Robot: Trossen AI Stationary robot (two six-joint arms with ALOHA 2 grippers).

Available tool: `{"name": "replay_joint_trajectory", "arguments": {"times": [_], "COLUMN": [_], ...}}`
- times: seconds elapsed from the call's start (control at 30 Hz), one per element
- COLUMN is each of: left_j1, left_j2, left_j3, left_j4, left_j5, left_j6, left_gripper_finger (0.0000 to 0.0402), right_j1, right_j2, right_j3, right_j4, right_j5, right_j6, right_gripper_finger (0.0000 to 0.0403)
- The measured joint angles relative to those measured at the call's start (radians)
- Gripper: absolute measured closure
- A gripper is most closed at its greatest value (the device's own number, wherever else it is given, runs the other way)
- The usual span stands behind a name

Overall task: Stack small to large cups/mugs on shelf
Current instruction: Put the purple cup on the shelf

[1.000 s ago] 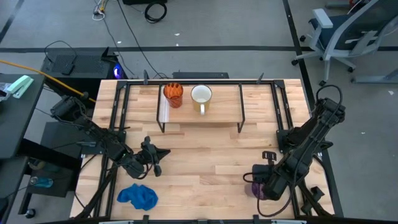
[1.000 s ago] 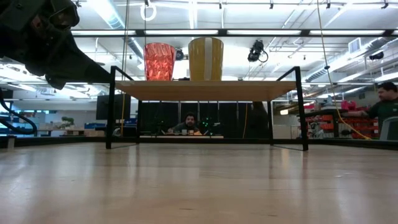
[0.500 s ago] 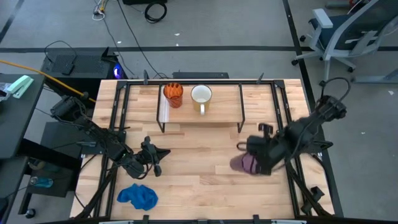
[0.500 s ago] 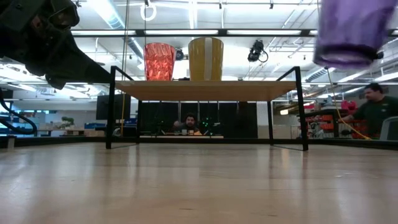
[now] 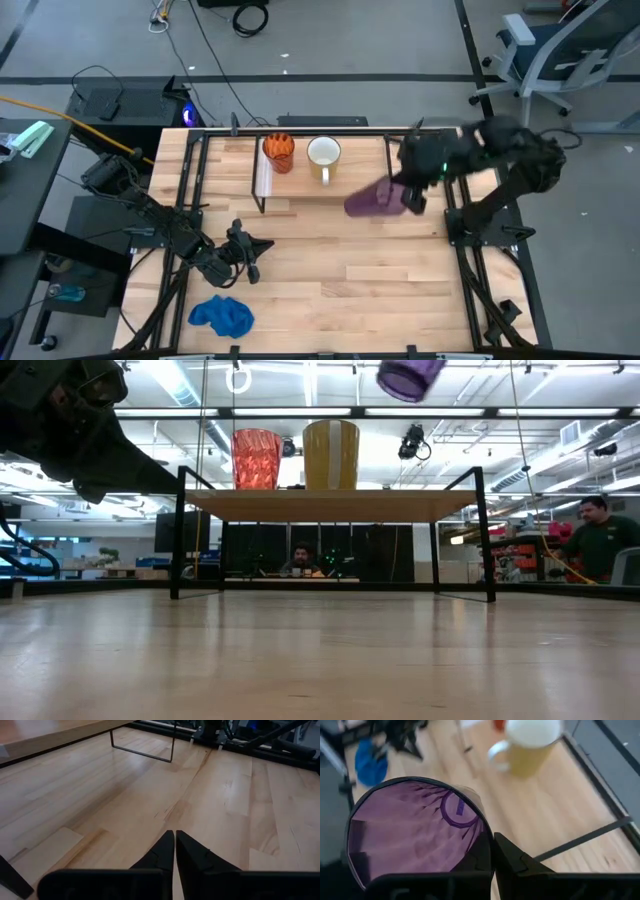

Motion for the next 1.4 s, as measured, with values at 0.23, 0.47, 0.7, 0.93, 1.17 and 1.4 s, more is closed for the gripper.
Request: {"name": "replay_joint_trajectory", "arguments": {"times": [0.23,0.47,0.7,0.93,1.17,1.4], "left_j1": [0.000,0.000,0.000,0.004,0.026,0.033], "left_j2": [0.000,0.000,0.000,0.000,0.000,0.000], "left_j3": [0.000,0.000,0.000,0.000,0.000,0.000], "left_j4": [0.000,-0.018,-0.021,-0.021,-0.022,-0.022], "left_j5": [0.000,0.000,0.000,0.000,0.000,0.000], "left_j6": [0.000,0.001,-0.002,0.000,0.001,0.001], "left_gripper_finger": [0.0376,0.0387,0.0385,0.0375,0.0385,0.0388], "right_j1": [-0.277,-0.523,-0.702,-0.716,-0.701,-0.702], "right_j2": [0.000,0.000,0.021,0.132,0.218,0.194], "right_j3": [0.098,0.109,0.107,0.107,0.106,0.052], "right_j4": [0.000,0.000,0.000,0.000,0.001,0.002], "right_j5": [-0.103,-0.196,-0.223,-0.264,-0.263,-0.265], "right_j6": [-0.033,-0.059,-0.085,-0.154,-0.189,-0.207], "right_gripper_finger": [0.0398,0.0398,0.0398,0.0398,0.0398,0.0398]}}
